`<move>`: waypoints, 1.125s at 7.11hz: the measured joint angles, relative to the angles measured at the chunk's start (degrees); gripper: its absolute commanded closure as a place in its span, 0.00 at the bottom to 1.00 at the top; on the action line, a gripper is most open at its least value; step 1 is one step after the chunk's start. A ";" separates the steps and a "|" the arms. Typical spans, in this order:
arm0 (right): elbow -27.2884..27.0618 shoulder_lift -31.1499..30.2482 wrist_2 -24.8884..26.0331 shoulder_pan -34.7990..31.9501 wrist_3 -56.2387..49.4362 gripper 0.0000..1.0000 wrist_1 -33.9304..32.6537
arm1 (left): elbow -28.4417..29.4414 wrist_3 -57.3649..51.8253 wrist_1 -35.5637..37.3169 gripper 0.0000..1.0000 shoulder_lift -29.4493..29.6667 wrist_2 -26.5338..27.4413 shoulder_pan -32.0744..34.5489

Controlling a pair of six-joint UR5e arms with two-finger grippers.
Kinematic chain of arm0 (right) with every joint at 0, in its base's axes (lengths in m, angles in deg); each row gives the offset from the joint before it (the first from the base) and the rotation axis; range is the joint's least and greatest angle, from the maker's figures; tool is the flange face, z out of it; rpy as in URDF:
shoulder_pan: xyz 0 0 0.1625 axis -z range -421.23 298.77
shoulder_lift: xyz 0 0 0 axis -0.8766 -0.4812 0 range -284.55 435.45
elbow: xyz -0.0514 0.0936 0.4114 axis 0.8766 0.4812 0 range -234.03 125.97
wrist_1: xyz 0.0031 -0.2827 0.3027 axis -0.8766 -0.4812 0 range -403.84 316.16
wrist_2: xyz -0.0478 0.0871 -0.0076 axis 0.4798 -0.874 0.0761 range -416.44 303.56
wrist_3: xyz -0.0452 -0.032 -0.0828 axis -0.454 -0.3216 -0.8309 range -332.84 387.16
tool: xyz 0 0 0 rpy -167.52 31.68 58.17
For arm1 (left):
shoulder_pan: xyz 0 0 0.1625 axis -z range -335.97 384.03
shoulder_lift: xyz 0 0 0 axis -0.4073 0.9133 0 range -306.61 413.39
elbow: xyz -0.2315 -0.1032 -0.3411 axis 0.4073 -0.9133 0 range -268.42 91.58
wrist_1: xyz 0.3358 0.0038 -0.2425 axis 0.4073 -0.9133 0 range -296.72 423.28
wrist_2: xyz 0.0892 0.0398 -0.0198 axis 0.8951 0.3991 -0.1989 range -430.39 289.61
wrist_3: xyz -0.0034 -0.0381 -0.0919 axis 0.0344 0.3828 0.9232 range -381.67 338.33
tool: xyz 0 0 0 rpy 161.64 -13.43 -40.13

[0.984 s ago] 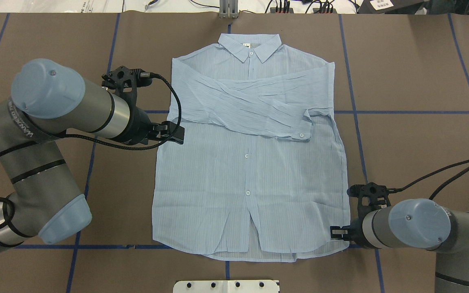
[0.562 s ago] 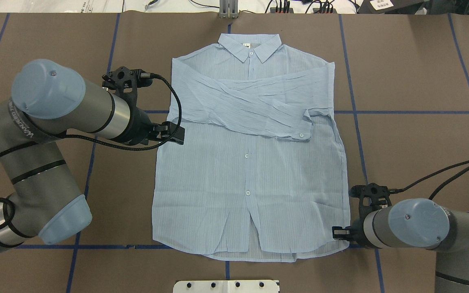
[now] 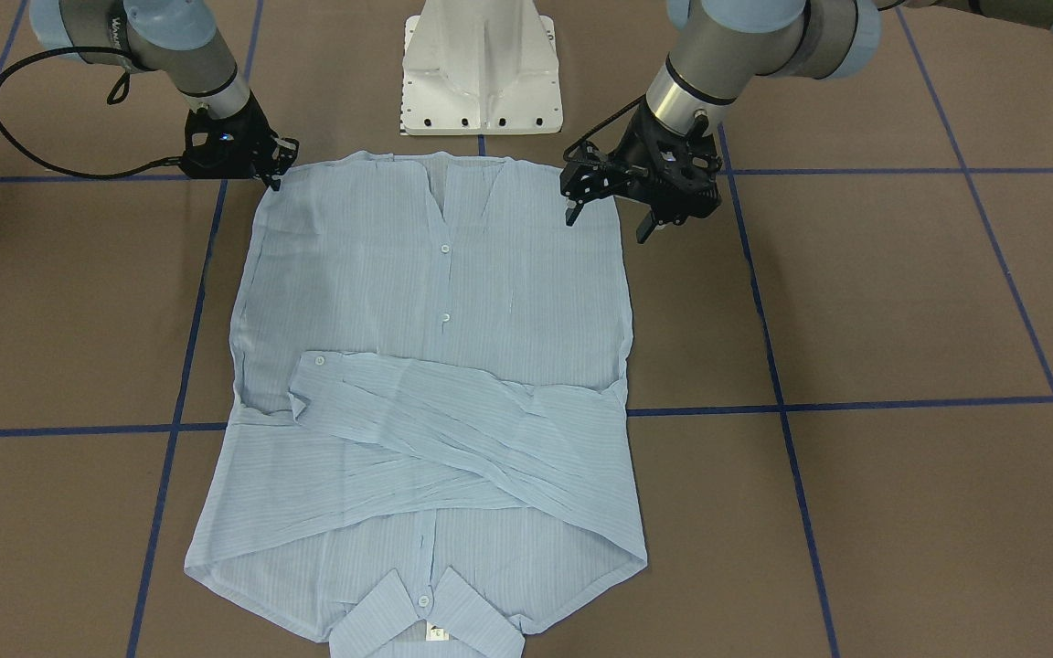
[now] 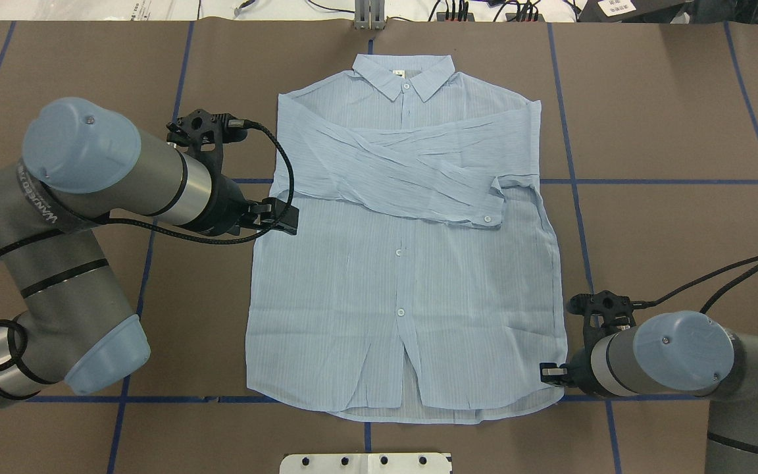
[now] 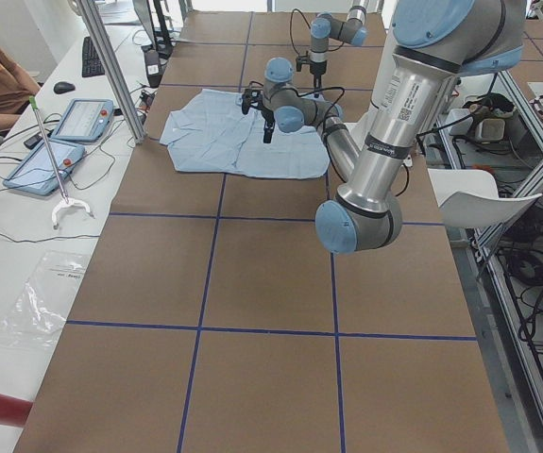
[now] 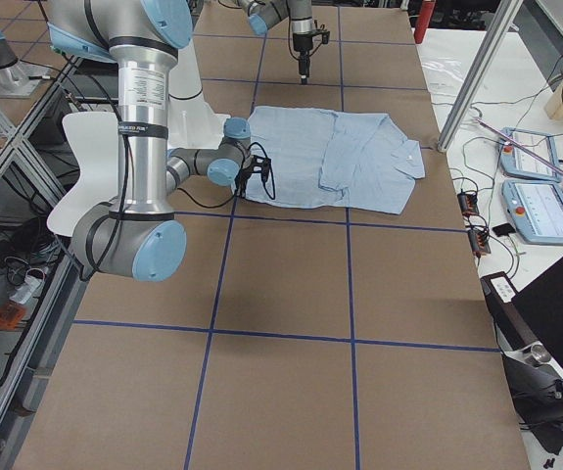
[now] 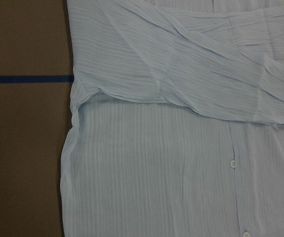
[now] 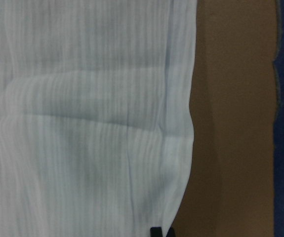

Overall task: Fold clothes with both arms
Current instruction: 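Grasp both hem corners with the left and right grippers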

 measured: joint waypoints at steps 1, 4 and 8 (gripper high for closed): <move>-0.73 -0.04 -0.01 -0.31 0.04 1.00 0.00 | 0.10 0.09 0.04 0.01 -0.48 0.00 -0.03; -2.48 -0.18 0.61 -1.51 0.07 1.00 0.16 | -0.48 6.54 0.25 0.02 -5.26 0.68 -3.16; -3.57 0.03 0.18 -3.65 0.07 1.00 0.49 | -0.26 19.55 0.67 0.21 -7.69 4.67 -16.35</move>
